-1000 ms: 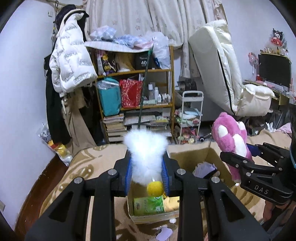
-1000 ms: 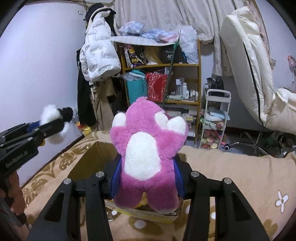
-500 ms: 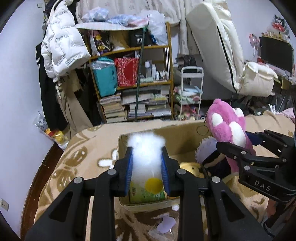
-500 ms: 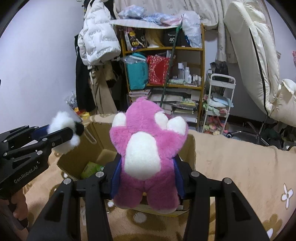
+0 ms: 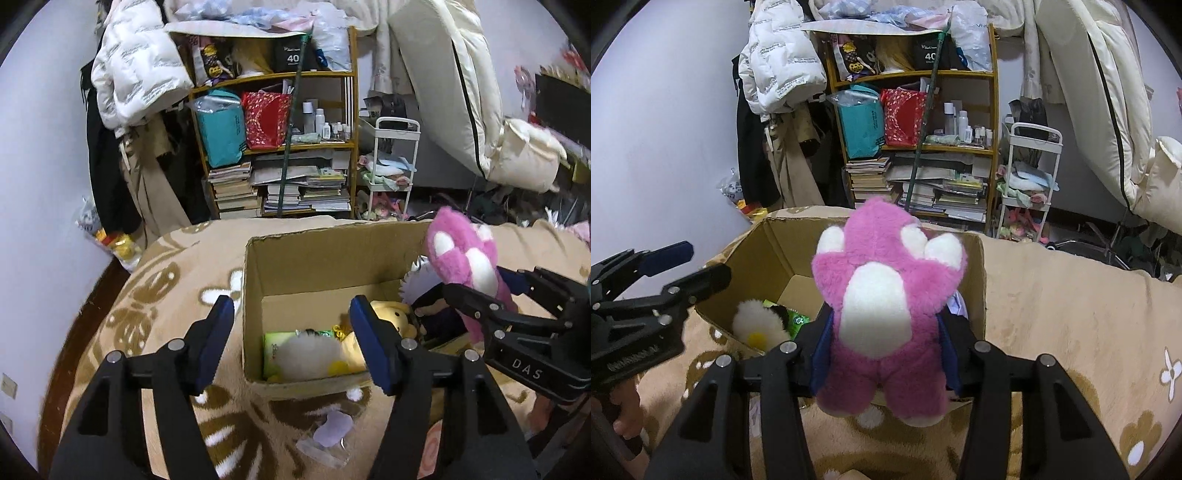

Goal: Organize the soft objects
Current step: 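Lower both plushes into the box and open both tools, then move both tools back from the box toward the swirl cushion and clear bag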

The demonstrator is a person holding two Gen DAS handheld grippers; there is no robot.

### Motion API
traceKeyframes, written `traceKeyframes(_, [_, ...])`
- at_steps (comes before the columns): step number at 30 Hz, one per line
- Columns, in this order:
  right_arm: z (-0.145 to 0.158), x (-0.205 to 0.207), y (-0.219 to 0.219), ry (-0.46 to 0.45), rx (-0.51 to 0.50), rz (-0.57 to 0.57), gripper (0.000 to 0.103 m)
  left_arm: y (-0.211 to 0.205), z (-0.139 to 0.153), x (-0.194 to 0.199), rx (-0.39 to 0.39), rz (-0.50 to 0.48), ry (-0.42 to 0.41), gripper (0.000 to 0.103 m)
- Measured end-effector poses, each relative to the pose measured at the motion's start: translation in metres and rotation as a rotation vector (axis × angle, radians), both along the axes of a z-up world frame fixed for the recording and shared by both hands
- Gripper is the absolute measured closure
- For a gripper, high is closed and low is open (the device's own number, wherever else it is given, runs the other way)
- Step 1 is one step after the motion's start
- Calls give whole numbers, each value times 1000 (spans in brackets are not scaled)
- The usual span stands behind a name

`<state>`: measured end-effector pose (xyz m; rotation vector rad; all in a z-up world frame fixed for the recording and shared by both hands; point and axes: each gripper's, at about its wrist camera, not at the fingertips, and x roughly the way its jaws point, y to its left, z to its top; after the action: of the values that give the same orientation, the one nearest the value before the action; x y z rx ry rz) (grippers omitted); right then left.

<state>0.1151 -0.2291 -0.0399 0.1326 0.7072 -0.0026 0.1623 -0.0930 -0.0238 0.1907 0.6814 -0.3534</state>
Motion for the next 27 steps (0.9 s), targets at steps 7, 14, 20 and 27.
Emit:
traceKeyframes(7, [7, -13, -3, -11, 24, -12, 24, 10, 6, -10, 33, -2, -11, 18])
traceKeyframes(14, [17, -37, 1, -1, -20, -35, 12, 15, 21, -37, 76, -22, -61, 3])
traceKeyframes(20, [18, -56, 2, 29, -10, -46, 11, 17, 13, -44, 143, -18, -26, 2])
traceKeyframes(27, [6, -74, 5, 81, 6, -56, 11, 18, -3, -51, 199, -43, 58, 2])
